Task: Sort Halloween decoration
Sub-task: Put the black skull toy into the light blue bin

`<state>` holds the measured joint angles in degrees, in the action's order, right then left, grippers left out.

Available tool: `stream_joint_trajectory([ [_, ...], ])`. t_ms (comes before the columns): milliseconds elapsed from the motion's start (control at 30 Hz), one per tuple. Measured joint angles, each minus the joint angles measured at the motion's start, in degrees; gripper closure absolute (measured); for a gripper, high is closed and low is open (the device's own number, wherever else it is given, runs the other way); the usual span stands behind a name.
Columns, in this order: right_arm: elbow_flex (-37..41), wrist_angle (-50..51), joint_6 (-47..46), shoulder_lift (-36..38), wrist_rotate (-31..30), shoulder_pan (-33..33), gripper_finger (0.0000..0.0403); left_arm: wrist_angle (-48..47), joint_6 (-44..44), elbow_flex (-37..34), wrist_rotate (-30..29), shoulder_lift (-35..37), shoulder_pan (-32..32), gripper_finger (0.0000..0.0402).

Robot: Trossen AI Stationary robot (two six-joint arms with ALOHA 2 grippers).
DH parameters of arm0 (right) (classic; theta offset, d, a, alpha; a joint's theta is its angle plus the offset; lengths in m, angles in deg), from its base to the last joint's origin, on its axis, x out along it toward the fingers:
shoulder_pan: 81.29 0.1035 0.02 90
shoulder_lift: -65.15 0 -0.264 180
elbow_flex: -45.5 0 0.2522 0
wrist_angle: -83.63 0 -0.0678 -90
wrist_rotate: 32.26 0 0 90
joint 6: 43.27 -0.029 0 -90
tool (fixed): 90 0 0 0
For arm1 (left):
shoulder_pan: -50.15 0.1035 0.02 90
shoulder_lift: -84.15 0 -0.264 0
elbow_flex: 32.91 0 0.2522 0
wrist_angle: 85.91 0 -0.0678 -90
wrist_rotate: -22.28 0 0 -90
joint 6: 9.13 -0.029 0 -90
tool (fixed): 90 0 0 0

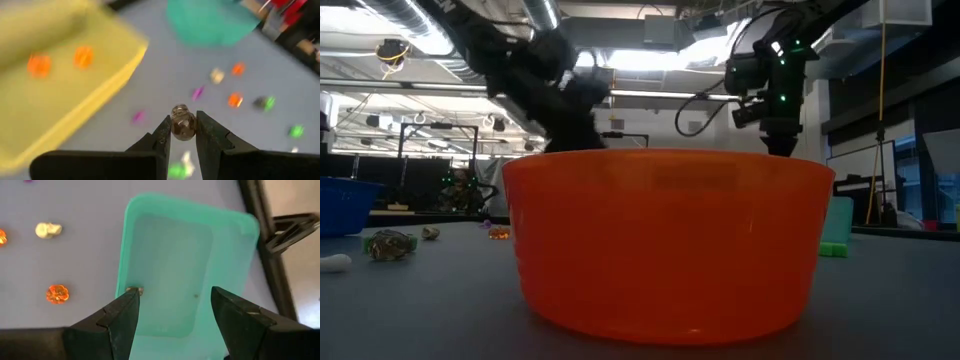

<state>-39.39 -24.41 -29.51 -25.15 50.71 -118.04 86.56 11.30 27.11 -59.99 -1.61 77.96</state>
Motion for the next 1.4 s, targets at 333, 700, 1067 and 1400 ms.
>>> stream_joint_trajectory([
  [333, -10.5, 2.0, 0.0, 0.0, 0.0, 0.0, 0.0157, 33.2, -2.3, 0.0, -13.3, -3.0, -7.6, 0.0354],
  [700, -22.0, 5.2, 0.0, 0.0, 0.0, 0.0, 0.0157, 40.6, -5.0, 11.8, -12.1, -16.5, -8.8, 0.0354],
  [1067, -31.7, 10.0, 0.0, 0.0, 0.0, 0.0, 0.0157, 39.3, -6.0, 32.1, -9.6, -35.5, -8.6, 0.0353],
  [1400, -33.4, 11.3, 0.0, 0.0, 0.1, 0.0, 0.0157, 39.2, -6.0, 50.3, -9.6, -51.7, -8.6, 0.0352],
])
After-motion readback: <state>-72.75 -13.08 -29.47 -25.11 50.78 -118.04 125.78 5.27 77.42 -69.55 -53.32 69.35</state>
